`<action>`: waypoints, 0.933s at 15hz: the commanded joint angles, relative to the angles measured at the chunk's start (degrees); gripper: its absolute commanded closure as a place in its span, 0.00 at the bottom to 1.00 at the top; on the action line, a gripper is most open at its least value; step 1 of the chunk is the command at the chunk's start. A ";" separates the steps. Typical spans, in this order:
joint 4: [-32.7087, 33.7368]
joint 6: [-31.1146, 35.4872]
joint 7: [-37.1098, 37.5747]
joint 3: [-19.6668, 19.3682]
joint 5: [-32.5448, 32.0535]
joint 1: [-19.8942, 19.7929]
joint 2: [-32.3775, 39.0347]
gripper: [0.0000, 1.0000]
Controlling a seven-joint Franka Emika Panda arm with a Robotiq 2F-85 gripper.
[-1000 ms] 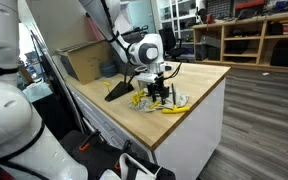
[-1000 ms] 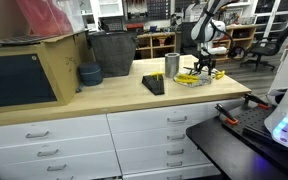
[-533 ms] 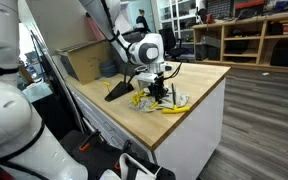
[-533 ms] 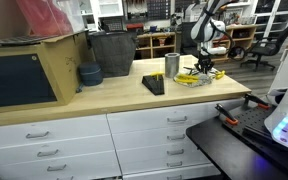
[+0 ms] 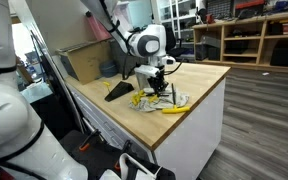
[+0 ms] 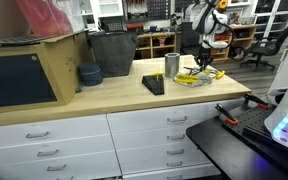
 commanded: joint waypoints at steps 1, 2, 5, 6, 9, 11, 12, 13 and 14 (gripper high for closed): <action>-1.95 -3.40 -4.57 2.05 5.90 -2.02 -8.36 0.96; -1.53 -4.22 -6.04 2.57 8.52 -2.38 -9.77 0.96; -0.23 -6.83 -10.12 3.14 15.76 -2.02 -12.86 0.96; 0.07 -7.44 -11.60 3.24 18.10 -1.73 -13.72 0.96; 1.78 -11.22 -16.00 3.32 24.76 -1.07 -15.19 0.96; 3.44 -14.78 -18.91 3.08 28.81 -0.86 -15.13 0.96; 4.50 -16.65 -20.07 2.87 30.61 -0.79 -14.78 0.96; 5.56 -18.42 -21.19 2.72 32.18 -0.74 -14.30 0.96; 6.57 -19.90 -22.00 2.59 33.33 -0.62 -13.87 0.96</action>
